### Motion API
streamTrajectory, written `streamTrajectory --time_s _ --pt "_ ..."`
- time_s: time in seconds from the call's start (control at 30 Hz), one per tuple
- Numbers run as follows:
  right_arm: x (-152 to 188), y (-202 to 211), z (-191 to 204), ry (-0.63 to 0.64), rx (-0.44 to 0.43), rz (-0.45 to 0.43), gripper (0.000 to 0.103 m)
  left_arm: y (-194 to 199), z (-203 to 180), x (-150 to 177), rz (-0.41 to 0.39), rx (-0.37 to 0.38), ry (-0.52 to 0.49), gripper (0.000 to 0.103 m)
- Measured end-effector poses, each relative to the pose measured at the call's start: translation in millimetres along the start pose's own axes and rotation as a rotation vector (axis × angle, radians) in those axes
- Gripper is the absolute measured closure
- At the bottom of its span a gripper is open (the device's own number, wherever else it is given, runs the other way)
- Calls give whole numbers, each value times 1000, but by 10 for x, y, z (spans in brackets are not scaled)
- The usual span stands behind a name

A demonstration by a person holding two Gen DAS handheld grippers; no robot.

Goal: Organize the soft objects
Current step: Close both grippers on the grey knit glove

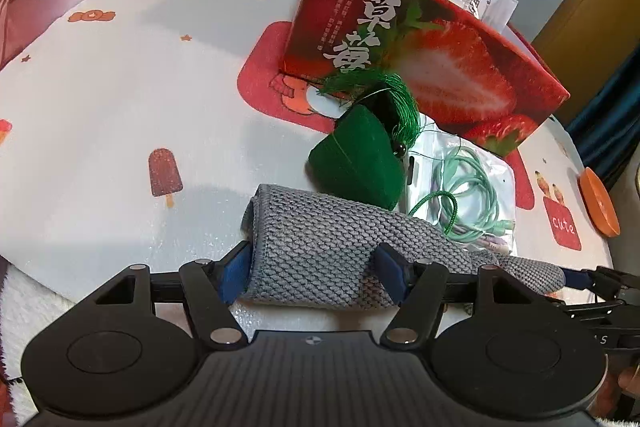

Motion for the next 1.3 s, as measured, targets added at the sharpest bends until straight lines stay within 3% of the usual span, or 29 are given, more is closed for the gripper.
streamTrajectory --time_s 0.3,0.57,0.93,1.13,1.3 --pt "3 -11 24 4 -9 -2 35 -15 -20 6 -2 -12 -22 34" --pt "-94 -50 120 72 -28 -36 59 -24 -24 7 -5 -15 -35 32" --pt "-160 -115 102 93 -29 -88 60 -19 -31 15 -13 -26 -47 33" --pt "-122 -15 101 90 -12 -86 58 0 5 2 -21 -20 -33 46" --pt "-107 94 15 43 -29 -103 58 3 23 -12 -28 -21 -18 50"
Point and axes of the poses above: each gripper's, at about its wrist camera, not at the fingertips, and y roughly against the way its jaws point, z to its left, x to its underside, the point moved 7 cm from there along -y, roughly the way its jaws point, and after that the axes turned 13 degrees about y, right-handed, at the moved point
